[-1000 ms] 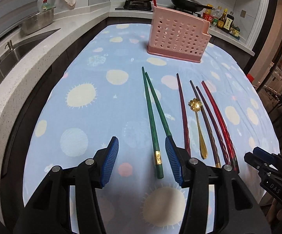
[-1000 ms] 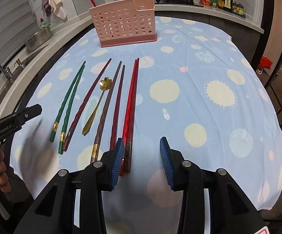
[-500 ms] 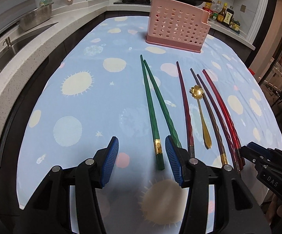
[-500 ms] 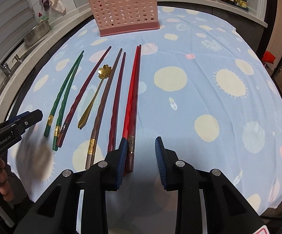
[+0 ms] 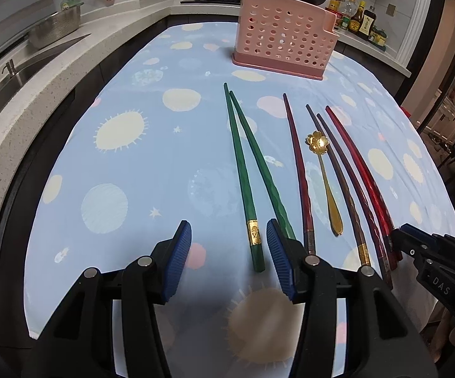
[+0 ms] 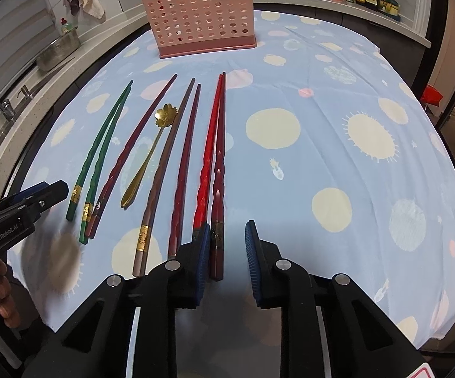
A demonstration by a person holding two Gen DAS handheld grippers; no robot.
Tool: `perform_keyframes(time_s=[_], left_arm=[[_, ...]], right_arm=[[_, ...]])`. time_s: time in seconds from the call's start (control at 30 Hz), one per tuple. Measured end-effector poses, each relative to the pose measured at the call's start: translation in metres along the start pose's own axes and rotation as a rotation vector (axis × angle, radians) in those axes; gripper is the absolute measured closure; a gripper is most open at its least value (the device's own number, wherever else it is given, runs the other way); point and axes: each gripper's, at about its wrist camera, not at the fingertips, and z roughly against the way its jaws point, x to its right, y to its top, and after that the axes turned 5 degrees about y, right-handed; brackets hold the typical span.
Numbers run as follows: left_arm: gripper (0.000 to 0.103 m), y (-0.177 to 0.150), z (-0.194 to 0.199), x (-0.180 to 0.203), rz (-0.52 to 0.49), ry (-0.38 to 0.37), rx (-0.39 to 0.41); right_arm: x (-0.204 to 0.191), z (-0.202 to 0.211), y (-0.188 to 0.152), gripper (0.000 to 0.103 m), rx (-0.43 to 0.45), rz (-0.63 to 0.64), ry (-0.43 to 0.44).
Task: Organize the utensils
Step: 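Grasp a green chopstick with the left tool while the right tool grasps a red chopstick, then insert the green chopstick into the pink holder with the left tool while the right tool inserts the red chopstick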
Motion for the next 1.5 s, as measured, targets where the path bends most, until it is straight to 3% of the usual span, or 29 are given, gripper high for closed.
perform_keyframes(time_s=[0.37, 0.43, 0.57, 0.63, 0.77, 1.07, 1.5], left_arm=[[0.057, -0.003, -0.007, 0.006, -0.016, -0.017, -0.021], [0.067, -0.004, -0.010, 0.006, -0.017, -0.019, -0.031], [0.074, -0.004, -0.013, 0.005, -0.011, -0.022, -0.032], [0.085, -0.004, -0.014, 0.006, -0.019, -0.022, -0.033], [0.096, -0.004, -0.014, 0.005, -0.022, -0.034, -0.036], [0.096, -0.002, -0.006, -0.002, 0.021, -0.063, -0.033], [0.096, 0.021, 0.038, -0.010, 0.058, -0.092, 0.065]], right_arm=[[0.002, 0.001, 0.000, 0.092, 0.002, -0.010, 0.005], [0.002, 0.000, -0.001, 0.095, 0.000, -0.008, 0.007], [0.002, 0.000, 0.000, 0.095, 0.000, -0.007, 0.009], [0.002, 0.000, 0.000, 0.095, 0.000, -0.009, 0.010], [0.002, 0.001, 0.000, 0.095, 0.003, -0.009, 0.014], [0.001, 0.013, -0.001, 0.096, 0.039, -0.011, 0.021], [0.002, 0.056, 0.019, 0.096, 0.151, -0.042, 0.052]])
